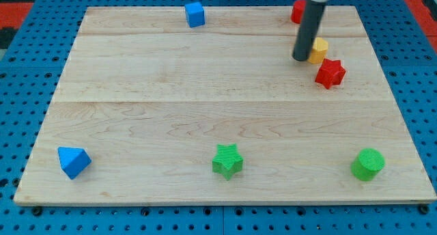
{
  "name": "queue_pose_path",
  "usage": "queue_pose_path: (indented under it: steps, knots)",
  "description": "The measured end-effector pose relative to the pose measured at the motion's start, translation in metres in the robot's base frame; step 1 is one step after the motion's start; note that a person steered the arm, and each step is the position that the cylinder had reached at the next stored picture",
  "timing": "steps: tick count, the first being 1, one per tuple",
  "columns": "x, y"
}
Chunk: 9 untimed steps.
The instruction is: Move the blue cube slightly to the left
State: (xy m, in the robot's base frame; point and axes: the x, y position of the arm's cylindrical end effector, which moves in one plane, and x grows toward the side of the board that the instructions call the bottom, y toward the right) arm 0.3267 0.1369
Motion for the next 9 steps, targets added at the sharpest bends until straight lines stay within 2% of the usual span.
queue_pose_path:
  steps: [2, 3, 6, 8, 9]
  knots:
    - [-0.087, -0.037]
    - [-0.127, -0.088]
    - [-0.131, -0.311]
    - [-0.121, -0.305]
    - [-0.134, -0.296]
